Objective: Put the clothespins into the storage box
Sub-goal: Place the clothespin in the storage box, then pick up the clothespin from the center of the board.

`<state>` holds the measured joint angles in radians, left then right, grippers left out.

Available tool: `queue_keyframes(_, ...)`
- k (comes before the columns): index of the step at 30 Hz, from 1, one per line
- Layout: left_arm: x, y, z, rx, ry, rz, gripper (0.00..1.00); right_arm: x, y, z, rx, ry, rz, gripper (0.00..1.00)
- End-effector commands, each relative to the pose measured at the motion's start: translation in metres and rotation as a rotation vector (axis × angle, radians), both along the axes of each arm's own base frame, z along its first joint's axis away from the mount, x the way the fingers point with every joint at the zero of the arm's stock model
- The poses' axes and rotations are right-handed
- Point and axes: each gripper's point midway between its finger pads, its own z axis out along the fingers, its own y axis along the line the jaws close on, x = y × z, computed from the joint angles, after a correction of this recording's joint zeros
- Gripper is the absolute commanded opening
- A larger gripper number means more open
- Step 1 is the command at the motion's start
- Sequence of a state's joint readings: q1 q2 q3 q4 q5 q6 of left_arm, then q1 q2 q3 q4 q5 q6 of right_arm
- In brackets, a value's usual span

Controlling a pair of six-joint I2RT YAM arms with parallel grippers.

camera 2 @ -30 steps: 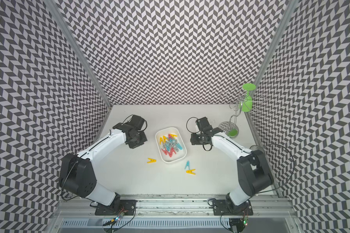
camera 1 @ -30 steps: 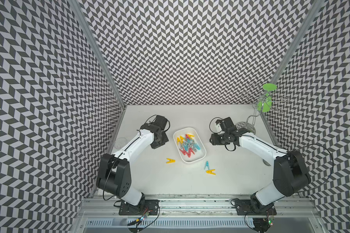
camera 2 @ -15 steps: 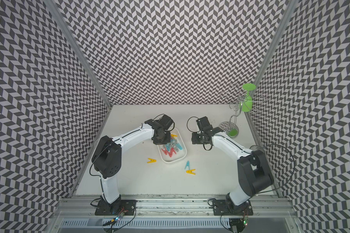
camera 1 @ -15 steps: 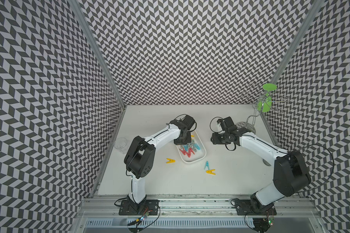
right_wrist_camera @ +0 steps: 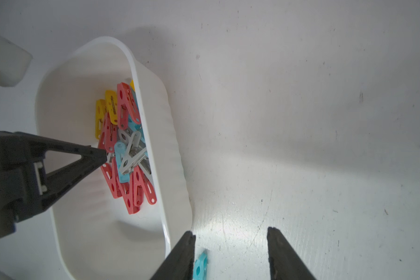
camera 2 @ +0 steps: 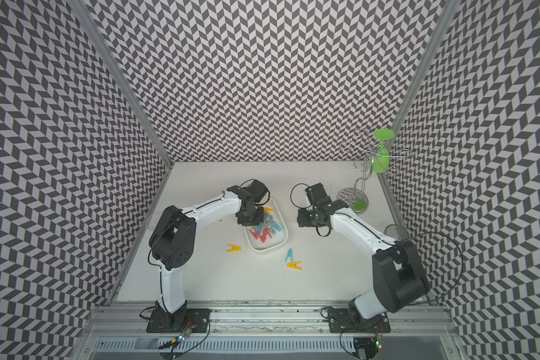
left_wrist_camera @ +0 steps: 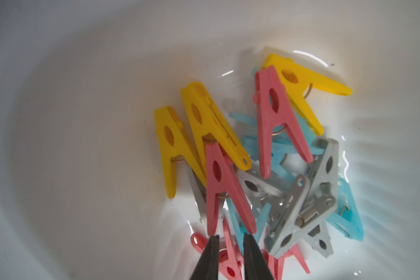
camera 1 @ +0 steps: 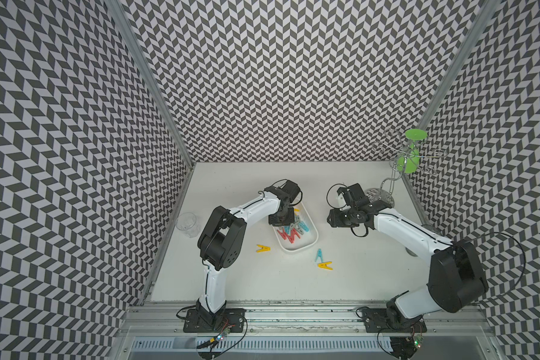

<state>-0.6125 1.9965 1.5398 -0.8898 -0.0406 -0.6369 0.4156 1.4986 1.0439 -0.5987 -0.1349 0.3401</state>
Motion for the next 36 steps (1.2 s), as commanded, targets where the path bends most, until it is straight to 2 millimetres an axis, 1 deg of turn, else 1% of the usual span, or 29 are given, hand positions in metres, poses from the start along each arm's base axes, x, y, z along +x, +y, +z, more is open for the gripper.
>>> queue_keyframes(1,0.022,-0.001,0.057,-0.100,-0.117,0.016,0.27,-0.012,0.000,0.002,0.032,0.008,0.005,0.51)
queue_keyframes(4,0.029,0.010,0.080,-0.121,-0.163,0.036,0.29,-0.029,0.007,-0.011,0.067,0.054,0.028,0.51)
queue_keyframes(7,0.030,0.028,0.090,-0.114,-0.185,0.067,0.30,-0.048,0.017,-0.022,0.091,0.098,0.051,0.50)
queue_keyframes(11,0.025,0.054,0.096,-0.103,-0.207,0.113,0.32,-0.073,0.031,-0.031,0.104,0.133,0.078,0.50)
queue_keyframes(15,0.017,0.072,0.097,-0.106,-0.217,0.145,0.33,-0.088,0.038,-0.040,0.108,0.152,0.082,0.50)
queue_keyframes(18,0.012,0.079,0.095,-0.102,-0.214,0.155,0.33,-0.092,0.044,-0.044,0.103,0.147,0.081,0.50)
queue_keyframes(23,0.003,0.086,0.090,-0.099,-0.208,0.157,0.33,-0.094,0.058,-0.050,0.089,0.147,0.079,0.50)
queue_keyframes(26,0.000,0.089,0.093,-0.102,-0.220,0.156,0.33,-0.097,0.065,-0.056,0.067,0.153,0.083,0.50)
queue_keyframes(33,0.000,0.099,0.101,-0.117,-0.250,0.169,0.33,-0.097,0.064,-0.070,0.013,0.157,0.037,0.48)
queue_keyframes(36,-0.001,0.103,0.101,-0.117,-0.252,0.172,0.33,-0.094,0.063,-0.075,-0.003,0.153,0.014,0.47)
